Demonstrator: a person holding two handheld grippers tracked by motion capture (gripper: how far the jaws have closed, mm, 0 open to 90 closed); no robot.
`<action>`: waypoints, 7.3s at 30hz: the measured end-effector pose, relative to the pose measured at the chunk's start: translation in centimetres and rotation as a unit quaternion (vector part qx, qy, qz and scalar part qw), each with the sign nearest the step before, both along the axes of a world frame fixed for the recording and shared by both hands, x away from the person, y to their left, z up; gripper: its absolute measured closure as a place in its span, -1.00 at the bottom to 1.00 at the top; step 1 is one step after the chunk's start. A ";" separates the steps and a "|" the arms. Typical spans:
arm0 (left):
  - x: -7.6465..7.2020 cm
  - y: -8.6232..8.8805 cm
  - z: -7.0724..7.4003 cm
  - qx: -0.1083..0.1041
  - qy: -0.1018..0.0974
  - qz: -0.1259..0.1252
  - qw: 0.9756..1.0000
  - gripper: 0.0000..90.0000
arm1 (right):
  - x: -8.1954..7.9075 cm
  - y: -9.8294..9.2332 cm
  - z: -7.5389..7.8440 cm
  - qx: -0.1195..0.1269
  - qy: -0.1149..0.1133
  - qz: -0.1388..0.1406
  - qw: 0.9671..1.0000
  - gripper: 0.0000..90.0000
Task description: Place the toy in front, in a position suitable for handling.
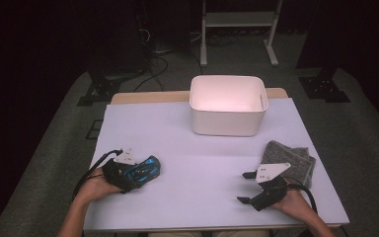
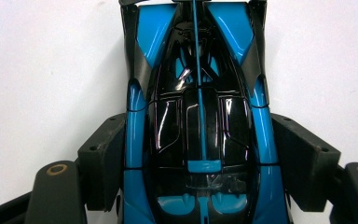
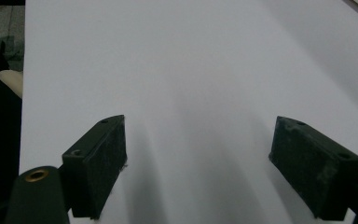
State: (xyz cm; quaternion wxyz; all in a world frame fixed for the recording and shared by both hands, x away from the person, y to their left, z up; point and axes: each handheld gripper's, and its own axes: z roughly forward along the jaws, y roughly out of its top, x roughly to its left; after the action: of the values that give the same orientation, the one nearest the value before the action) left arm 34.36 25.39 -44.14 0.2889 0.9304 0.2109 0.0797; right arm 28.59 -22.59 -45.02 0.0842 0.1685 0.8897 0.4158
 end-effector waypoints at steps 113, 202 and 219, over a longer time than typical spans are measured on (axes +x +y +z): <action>-2.0 -25.1 0.0 0.015 0.012 -0.232 0.972 -0.42 | 0.0 -6.2 2.4 0.033 -0.023 -0.050 0.998 -0.62; -2.8 -17.5 -1.5 -0.083 -0.001 -0.184 0.979 -0.49 | 1.8 4.9 4.6 -0.106 0.051 0.127 0.985 0.83; -2.9 -17.7 -1.4 -0.078 -0.004 -0.182 0.980 -0.49 | 1.4 7.4 4.3 -0.101 0.052 0.157 0.981 0.83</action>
State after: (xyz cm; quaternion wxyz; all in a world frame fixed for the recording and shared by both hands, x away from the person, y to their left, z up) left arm 31.46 7.69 -45.53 0.3713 0.9274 0.0426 0.0133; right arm 29.99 -15.18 -40.69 -0.0118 0.0389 0.9456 0.3228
